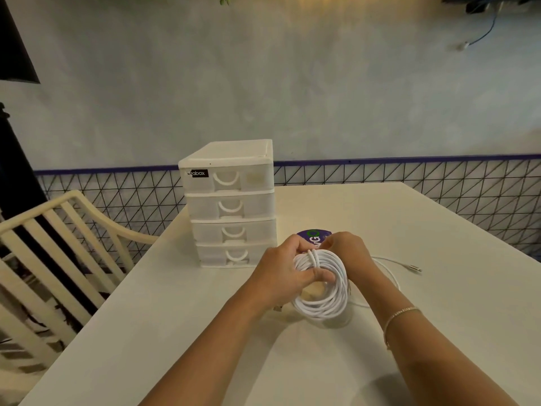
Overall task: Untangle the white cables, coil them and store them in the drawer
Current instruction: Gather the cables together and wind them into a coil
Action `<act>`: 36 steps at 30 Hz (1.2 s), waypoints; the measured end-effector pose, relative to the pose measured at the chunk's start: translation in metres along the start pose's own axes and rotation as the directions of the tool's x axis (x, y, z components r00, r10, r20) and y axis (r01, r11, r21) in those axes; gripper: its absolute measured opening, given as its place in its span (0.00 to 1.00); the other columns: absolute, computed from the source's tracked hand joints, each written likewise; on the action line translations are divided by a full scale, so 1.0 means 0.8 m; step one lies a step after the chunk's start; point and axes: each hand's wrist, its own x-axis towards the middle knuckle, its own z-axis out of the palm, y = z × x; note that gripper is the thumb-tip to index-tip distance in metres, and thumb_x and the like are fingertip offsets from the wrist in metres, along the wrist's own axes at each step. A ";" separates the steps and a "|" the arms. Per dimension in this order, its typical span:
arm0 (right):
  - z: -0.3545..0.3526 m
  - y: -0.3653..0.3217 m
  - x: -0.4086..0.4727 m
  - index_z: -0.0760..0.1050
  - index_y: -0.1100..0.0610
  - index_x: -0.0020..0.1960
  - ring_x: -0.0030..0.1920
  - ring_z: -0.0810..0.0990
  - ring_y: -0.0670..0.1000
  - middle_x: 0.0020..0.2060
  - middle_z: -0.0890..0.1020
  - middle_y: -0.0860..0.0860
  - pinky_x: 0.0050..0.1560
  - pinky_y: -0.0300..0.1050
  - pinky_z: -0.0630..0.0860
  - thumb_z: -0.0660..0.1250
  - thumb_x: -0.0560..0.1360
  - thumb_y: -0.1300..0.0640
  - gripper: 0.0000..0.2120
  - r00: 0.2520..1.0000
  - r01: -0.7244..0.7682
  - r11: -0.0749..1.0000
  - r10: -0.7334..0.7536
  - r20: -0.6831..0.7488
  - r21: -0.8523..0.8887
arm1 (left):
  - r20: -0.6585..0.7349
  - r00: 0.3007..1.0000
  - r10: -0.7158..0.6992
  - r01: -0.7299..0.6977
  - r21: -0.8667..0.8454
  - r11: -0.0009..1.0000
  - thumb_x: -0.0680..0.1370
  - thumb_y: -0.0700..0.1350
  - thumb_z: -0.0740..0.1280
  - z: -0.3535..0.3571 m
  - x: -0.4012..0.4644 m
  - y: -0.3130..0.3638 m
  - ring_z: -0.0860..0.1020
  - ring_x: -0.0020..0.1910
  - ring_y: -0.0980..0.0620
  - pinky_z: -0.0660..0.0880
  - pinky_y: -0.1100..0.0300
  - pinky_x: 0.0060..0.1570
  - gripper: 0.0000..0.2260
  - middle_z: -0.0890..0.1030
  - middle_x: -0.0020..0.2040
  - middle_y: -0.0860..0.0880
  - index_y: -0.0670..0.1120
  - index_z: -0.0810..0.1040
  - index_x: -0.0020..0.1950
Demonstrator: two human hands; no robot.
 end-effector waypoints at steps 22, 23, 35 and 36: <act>-0.012 -0.052 -0.071 0.83 0.47 0.49 0.65 0.67 0.52 0.66 0.71 0.51 0.61 0.41 0.64 0.68 0.72 0.50 0.08 0.921 0.369 0.925 -0.378 -0.096 -0.094 | -0.303 0.930 -0.208 0.192 -0.081 0.978 0.74 0.60 0.65 -0.021 0.007 -0.025 0.80 0.34 0.50 0.70 0.63 0.28 0.17 0.81 0.39 0.47 0.48 0.70 0.48; -0.008 -0.054 -0.072 0.82 0.46 0.52 0.66 0.66 0.53 0.67 0.70 0.51 0.62 0.42 0.64 0.67 0.74 0.49 0.09 0.927 0.346 0.930 -0.359 -0.111 -0.123 | -0.311 0.926 -0.215 0.192 -0.102 0.976 0.74 0.60 0.65 -0.021 0.007 -0.025 0.79 0.32 0.52 0.69 0.64 0.27 0.16 0.81 0.38 0.47 0.48 0.69 0.48; 0.021 -0.052 -0.061 0.83 0.45 0.46 0.68 0.64 0.56 0.66 0.71 0.51 0.64 0.50 0.64 0.56 0.70 0.45 0.17 0.956 0.291 0.956 -0.292 -0.038 -0.047 | -0.346 0.929 -0.130 0.057 -0.213 0.975 0.71 0.54 0.72 -0.018 0.011 -0.029 0.76 0.33 0.54 0.72 0.64 0.35 0.12 0.79 0.40 0.52 0.55 0.71 0.49; 0.017 -0.052 -0.061 0.84 0.47 0.44 0.68 0.65 0.56 0.67 0.71 0.51 0.65 0.48 0.63 0.55 0.67 0.43 0.20 0.951 0.304 0.953 -0.303 -0.056 0.003 | -0.339 0.932 -0.125 0.052 -0.216 0.975 0.71 0.54 0.72 -0.021 0.011 -0.030 0.76 0.33 0.55 0.72 0.63 0.35 0.12 0.80 0.39 0.53 0.56 0.72 0.49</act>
